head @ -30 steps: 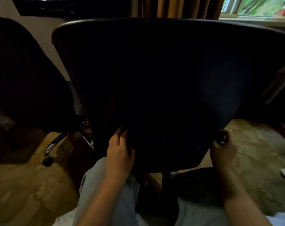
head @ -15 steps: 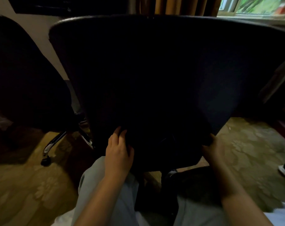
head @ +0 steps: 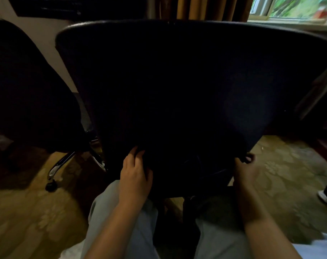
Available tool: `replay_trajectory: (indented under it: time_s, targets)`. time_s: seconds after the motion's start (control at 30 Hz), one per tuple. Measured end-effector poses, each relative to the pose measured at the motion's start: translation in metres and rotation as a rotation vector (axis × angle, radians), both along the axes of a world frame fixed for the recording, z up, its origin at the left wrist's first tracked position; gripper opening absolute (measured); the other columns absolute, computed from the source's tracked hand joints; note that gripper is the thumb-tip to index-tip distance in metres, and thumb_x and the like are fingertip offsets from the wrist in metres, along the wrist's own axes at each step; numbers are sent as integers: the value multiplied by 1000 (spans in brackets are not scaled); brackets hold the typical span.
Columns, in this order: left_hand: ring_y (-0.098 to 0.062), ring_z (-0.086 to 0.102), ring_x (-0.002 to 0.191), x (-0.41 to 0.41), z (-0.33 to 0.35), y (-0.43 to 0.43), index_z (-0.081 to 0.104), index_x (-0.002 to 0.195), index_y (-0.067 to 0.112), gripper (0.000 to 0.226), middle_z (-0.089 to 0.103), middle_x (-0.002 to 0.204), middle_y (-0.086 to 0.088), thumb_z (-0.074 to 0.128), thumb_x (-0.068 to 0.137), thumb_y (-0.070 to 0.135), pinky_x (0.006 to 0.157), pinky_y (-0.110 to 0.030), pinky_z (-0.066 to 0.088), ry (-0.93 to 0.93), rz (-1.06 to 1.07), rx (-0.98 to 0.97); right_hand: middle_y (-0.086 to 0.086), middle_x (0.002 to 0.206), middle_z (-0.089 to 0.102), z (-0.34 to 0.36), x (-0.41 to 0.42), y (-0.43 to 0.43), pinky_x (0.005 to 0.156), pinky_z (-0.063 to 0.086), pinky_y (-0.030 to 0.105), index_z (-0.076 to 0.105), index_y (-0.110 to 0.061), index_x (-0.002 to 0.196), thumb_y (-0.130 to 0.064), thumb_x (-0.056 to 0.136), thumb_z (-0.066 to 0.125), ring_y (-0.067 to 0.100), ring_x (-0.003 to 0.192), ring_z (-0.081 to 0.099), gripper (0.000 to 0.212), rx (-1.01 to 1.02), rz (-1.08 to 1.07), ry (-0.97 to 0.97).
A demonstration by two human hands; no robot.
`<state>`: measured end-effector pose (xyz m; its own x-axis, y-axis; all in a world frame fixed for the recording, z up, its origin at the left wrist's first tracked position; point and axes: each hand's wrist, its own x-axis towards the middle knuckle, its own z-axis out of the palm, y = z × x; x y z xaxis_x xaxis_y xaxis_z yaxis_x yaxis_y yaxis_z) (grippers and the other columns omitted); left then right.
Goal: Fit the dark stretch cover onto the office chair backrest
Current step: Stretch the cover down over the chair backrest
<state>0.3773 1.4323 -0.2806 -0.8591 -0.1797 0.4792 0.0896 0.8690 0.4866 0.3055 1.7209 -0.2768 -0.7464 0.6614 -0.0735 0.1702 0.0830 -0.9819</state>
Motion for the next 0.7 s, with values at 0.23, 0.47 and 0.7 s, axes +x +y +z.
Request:
replay_trajectory:
  time_s: [0.23,0.47,0.7]
  targets:
    - [-33,42,127,1,1,5,50,131,1,56,42,140,-17,70,79,9,103,-32,32,-27,20,26,-1,91,65,-5,5,-8,73,51,36,56,-25,103,-26,74,73,18,81,62,34,386,238,24]
    - [-30,41,126,1,0,-1,51,129,2,56,46,137,-15,71,78,10,102,-31,31,-17,26,-1,7,106,59,5,11,17,76,40,29,54,-9,115,-7,84,65,19,95,56,33,201,-7,66]
    - [-29,40,125,0,0,1,50,131,2,55,43,137,-14,69,80,10,101,-32,34,-15,25,8,5,98,63,5,12,-11,76,49,33,58,-17,106,-10,78,68,22,91,62,30,285,158,36]
